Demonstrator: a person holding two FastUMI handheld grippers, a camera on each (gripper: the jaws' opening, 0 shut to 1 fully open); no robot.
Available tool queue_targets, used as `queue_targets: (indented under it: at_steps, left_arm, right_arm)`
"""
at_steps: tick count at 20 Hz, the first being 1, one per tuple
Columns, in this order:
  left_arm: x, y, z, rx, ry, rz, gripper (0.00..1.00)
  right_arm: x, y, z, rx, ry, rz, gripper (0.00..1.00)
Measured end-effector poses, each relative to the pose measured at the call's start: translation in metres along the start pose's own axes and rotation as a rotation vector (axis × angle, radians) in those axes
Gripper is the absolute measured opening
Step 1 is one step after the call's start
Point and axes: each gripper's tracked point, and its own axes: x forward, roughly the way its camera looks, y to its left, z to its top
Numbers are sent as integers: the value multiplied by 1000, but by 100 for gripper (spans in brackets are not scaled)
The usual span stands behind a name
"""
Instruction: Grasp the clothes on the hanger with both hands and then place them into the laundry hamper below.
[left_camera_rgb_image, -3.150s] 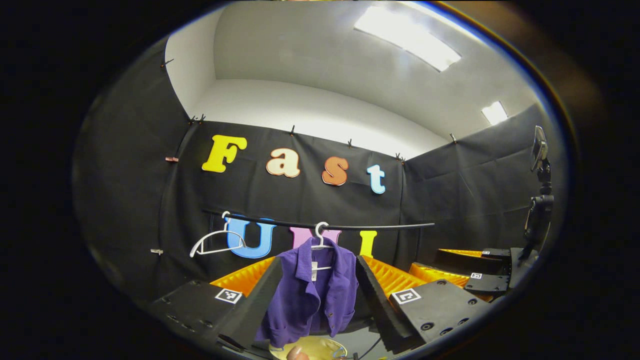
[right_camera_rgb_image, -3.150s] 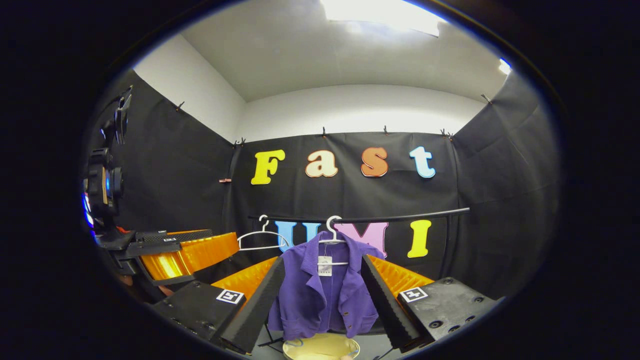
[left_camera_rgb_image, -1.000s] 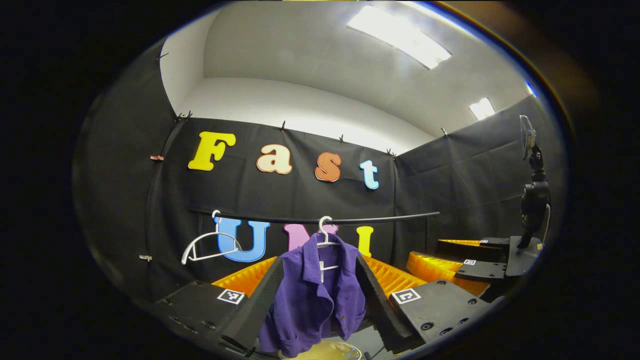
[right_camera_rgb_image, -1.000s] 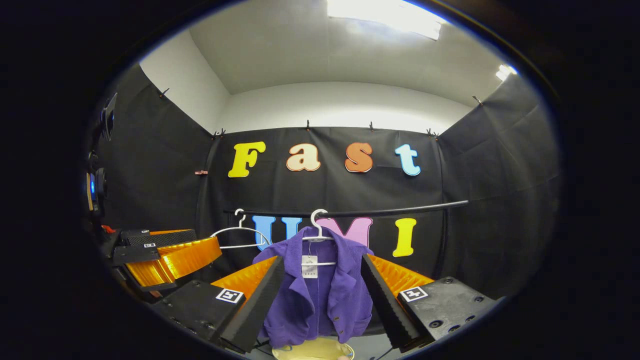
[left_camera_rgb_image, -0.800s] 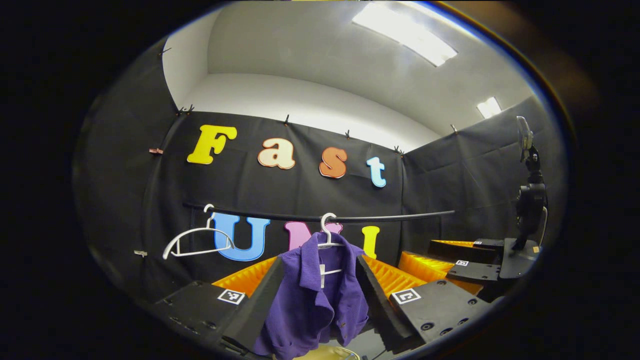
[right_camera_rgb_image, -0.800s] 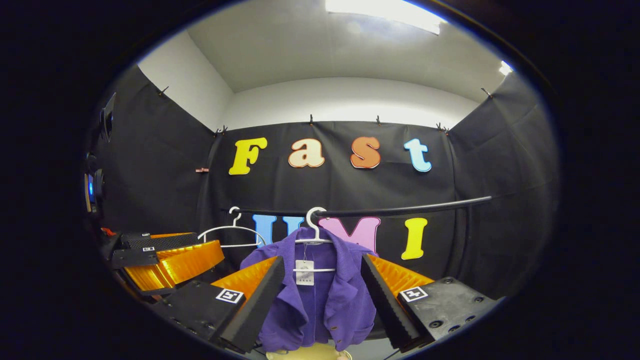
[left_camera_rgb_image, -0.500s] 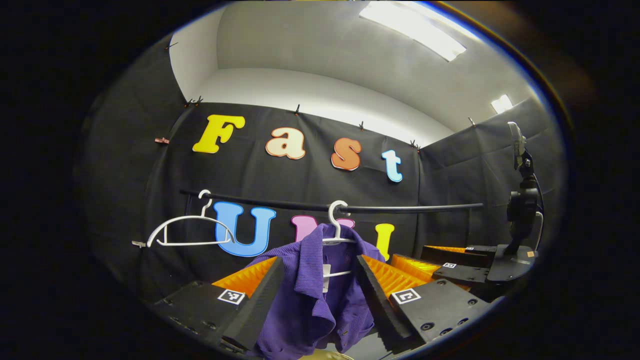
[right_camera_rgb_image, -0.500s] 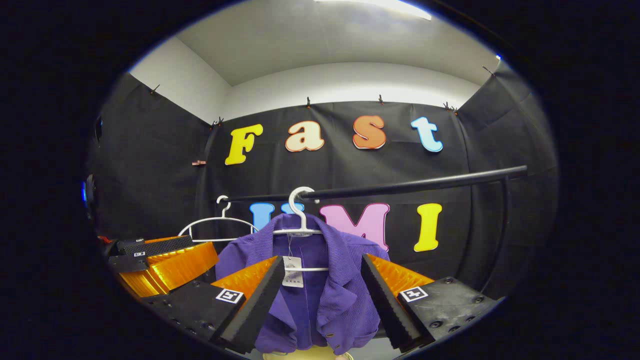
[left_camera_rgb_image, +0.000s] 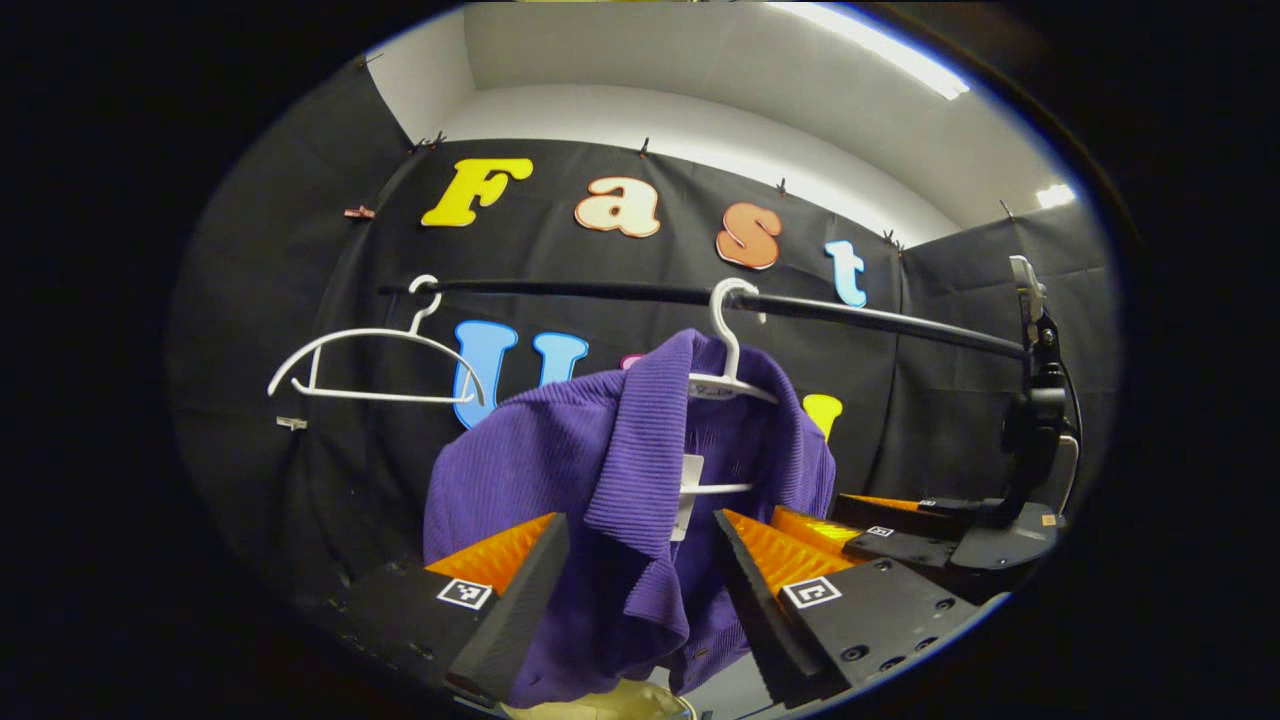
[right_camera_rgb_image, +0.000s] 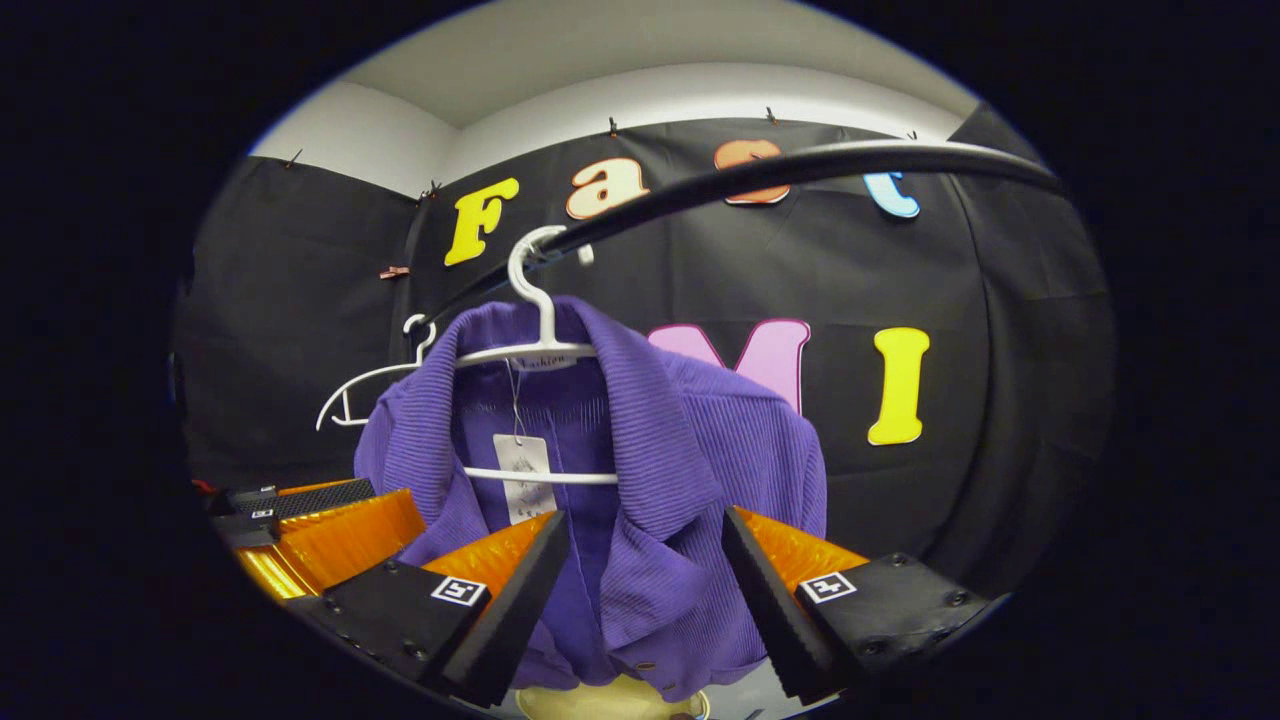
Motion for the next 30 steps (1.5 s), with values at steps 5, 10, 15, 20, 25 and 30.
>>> queue_targets:
  at_steps: [5, 10, 15, 20, 25, 30]
  left_arm:
    - [26, 1, -26, -35, 53, 36, 86]
    - [48, 4, -40, -53, 69, 83, 86]
    - [64, 5, -50, -34, 75, 103, 76]
    - [69, 8, -52, -33, 84, 101, 17]
    - [70, 15, -54, -34, 110, 107, 11]
    - [52, 23, -36, -17, 71, 128, 11]
  right_arm:
    - [24, 2, -23, 24, 51, 52, 97]
    - [46, -1, -47, 36, 99, 51, 98]
    - [56, -9, -57, 26, 109, 38, 84]
    - [62, -20, -60, 28, 127, 28, 13]
    - [56, -19, -54, -7, 114, 33, 13]
    - [41, -23, -35, 2, 63, 26, 13]
